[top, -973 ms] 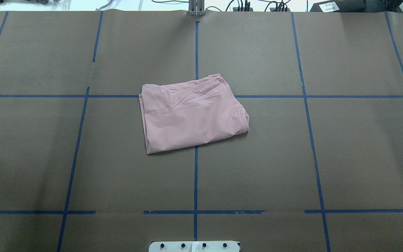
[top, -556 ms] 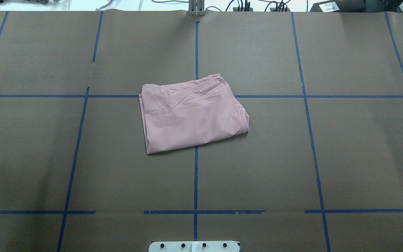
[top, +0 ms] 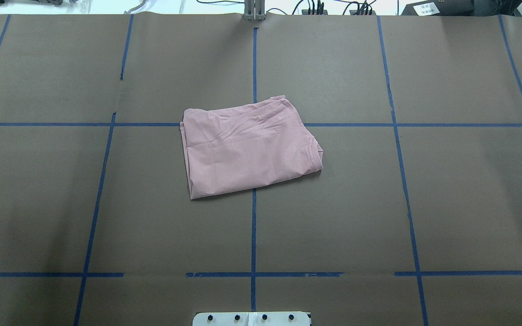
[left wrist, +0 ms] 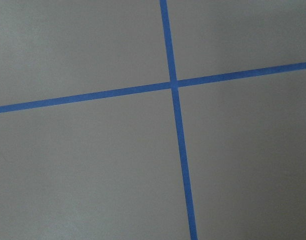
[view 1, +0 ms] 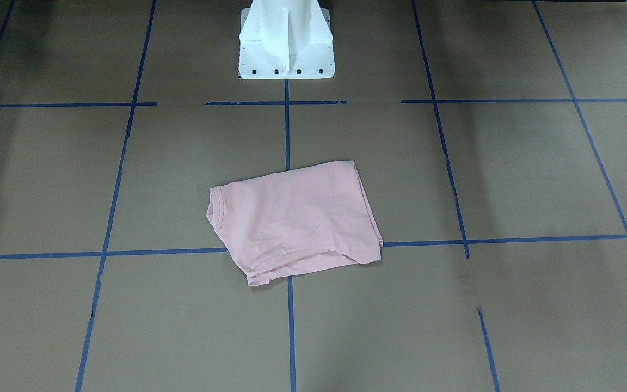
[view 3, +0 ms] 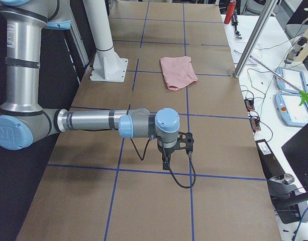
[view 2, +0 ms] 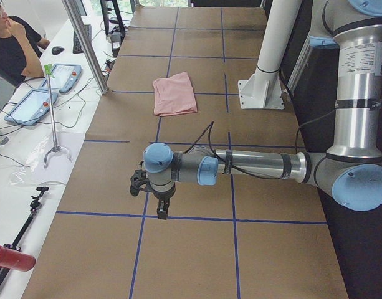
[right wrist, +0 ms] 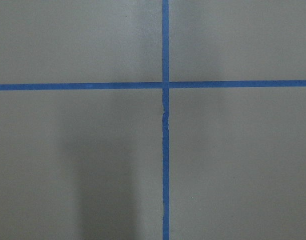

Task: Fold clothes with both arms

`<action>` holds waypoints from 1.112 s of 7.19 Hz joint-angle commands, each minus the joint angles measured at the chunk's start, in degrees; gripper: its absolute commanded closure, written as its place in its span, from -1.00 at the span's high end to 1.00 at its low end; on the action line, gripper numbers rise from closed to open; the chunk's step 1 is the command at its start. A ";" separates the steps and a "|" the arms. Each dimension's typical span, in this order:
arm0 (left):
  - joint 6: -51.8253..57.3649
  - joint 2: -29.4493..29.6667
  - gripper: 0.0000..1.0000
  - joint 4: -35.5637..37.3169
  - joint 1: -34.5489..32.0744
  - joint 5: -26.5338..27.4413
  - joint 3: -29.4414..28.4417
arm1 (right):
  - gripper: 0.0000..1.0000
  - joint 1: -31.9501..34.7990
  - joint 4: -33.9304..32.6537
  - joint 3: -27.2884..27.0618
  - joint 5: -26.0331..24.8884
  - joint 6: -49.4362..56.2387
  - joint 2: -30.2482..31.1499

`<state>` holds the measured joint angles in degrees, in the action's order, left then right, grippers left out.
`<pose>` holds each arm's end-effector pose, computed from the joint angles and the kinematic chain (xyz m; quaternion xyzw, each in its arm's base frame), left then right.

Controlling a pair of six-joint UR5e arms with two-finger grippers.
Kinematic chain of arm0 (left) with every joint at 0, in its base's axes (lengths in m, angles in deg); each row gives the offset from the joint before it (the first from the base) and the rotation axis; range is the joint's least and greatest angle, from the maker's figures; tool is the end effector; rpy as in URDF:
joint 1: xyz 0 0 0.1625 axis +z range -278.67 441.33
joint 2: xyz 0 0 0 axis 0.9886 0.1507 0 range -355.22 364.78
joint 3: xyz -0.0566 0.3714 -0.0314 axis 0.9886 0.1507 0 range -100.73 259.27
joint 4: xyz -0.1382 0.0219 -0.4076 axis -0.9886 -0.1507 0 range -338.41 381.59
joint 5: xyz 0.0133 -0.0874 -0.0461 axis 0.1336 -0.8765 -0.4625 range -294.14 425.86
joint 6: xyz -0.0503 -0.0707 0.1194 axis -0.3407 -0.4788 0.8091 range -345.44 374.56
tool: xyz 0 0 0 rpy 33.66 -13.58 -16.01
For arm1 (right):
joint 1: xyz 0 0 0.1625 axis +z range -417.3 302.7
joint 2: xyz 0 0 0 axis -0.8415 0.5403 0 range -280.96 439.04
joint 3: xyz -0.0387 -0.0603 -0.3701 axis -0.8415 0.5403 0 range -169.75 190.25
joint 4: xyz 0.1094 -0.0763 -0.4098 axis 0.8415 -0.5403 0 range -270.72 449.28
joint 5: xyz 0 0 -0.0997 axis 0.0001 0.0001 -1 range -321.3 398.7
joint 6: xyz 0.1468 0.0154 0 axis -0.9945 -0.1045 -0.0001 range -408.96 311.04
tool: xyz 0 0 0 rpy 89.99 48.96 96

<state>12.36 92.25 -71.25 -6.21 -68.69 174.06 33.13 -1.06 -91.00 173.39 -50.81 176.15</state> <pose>-0.0083 -0.5024 0.6189 0.0259 0.3800 0.0190 0.9244 0.0330 -0.4683 0.6051 0.0259 -0.3803 0.0057 0.9245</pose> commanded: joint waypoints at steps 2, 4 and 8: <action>-0.36 0.06 1.00 -0.06 0.00 -0.45 0.04 | 1.00 0.01 -0.10 0.00 0.40 0.53 0.27; -0.36 0.06 1.00 -0.06 0.00 -0.45 -0.04 | 1.00 0.01 -0.01 0.00 0.40 0.26 0.27; -0.27 0.24 1.00 -0.15 0.00 -0.36 -0.04 | 1.00 0.01 0.16 0.18 2.51 0.26 0.36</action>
<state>12.02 92.40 -71.37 -6.21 -69.09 174.02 33.14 -0.96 -90.89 175.23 -50.54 176.48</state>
